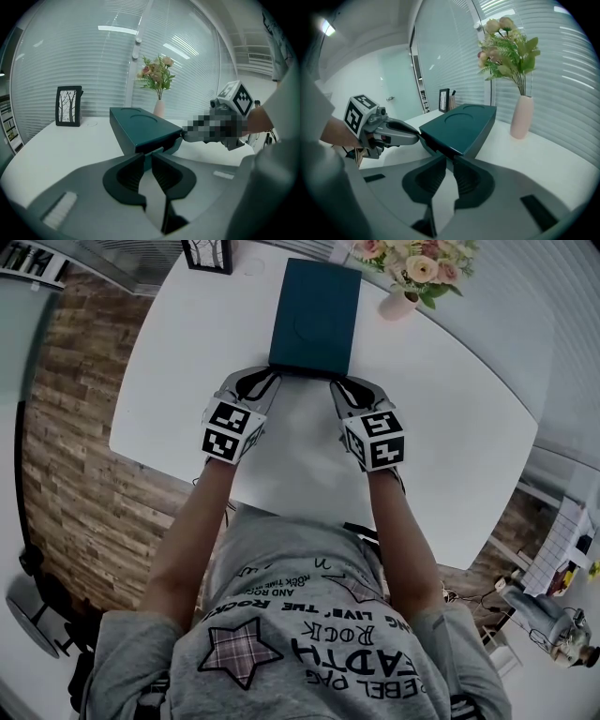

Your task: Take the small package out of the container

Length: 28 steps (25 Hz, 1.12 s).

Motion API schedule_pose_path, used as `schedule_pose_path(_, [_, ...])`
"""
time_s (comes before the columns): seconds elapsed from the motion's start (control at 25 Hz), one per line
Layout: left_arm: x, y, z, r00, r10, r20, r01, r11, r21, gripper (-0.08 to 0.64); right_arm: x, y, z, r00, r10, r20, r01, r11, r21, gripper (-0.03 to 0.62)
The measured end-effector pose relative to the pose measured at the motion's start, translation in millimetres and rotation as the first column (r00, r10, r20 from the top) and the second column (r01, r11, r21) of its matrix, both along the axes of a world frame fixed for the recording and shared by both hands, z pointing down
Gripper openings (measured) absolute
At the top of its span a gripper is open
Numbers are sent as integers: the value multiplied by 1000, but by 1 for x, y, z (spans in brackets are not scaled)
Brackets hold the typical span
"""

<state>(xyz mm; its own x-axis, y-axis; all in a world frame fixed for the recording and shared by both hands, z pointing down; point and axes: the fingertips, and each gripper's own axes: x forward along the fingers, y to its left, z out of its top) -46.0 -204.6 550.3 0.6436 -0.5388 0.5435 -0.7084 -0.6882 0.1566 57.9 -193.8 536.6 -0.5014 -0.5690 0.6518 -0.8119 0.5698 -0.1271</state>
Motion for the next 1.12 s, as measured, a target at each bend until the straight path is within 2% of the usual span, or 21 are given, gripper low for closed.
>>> schedule_pose_path(0.48, [-3,8,-2,1000,-1,27,2,1000,-18,57,-3,10,-1,998,-59,-5,59,998,-32,46])
schedule_pose_path(0.76, [-2,18,1,999,3,44,-2,1000,-26,57,-1,19,1,998,-56,22,57,996,-64,43])
schedule_pose_path(1.12, [-1,31,2,999,13,49,-11,999,-40,57,-1,31,1,996,-84,15,85,992,-89,41])
